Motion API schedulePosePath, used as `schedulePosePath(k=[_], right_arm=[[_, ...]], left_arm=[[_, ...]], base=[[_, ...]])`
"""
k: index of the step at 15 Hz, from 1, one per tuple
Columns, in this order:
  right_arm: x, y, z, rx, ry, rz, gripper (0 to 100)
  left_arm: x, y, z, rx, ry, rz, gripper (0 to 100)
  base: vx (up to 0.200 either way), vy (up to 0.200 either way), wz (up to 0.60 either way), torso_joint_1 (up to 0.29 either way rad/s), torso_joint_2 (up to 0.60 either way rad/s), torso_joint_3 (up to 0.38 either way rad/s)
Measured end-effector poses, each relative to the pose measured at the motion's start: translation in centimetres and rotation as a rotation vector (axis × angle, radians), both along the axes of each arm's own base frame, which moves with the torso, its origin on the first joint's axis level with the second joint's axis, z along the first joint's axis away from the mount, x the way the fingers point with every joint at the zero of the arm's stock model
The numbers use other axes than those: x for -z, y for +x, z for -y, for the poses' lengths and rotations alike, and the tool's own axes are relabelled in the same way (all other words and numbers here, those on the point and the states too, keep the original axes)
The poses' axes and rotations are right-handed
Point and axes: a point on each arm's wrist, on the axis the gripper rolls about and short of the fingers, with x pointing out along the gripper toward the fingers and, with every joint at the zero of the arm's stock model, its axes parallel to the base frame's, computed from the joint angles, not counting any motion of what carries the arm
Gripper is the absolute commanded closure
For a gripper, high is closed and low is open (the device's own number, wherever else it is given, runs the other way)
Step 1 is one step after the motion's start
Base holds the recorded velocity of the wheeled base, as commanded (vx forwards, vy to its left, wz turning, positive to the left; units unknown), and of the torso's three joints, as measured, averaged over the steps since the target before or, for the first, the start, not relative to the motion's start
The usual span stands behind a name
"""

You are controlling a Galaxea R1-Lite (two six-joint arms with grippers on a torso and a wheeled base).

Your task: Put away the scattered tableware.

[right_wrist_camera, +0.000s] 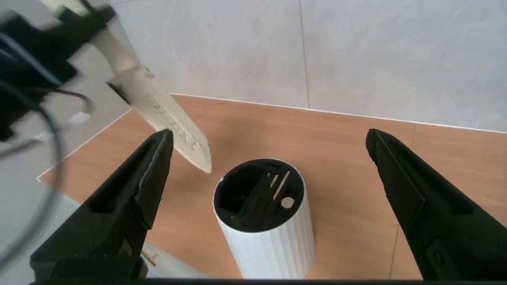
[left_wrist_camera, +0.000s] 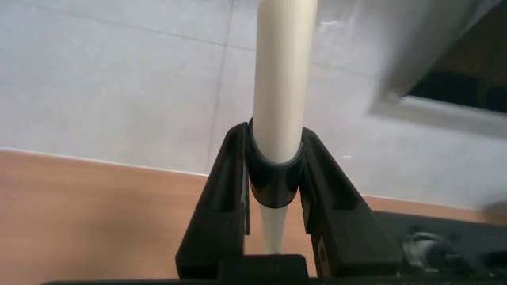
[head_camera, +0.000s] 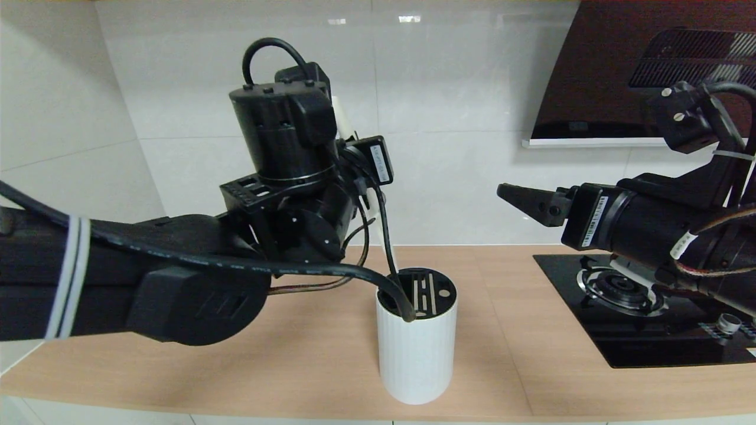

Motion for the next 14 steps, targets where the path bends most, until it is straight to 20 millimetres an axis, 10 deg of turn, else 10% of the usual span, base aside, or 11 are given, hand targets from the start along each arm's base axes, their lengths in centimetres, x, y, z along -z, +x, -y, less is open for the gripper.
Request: schedulePosePath(k=[14], right_arm=[[0.5, 0.4, -0.3, 0.001, -0.013, -0.016, 0]], left_arm=[[6.1, 2.1, 3.1, 0.012, 0.080, -0.060, 100]], base=[[0.000, 0.000, 0.00, 0.000, 0.00, 0.000]])
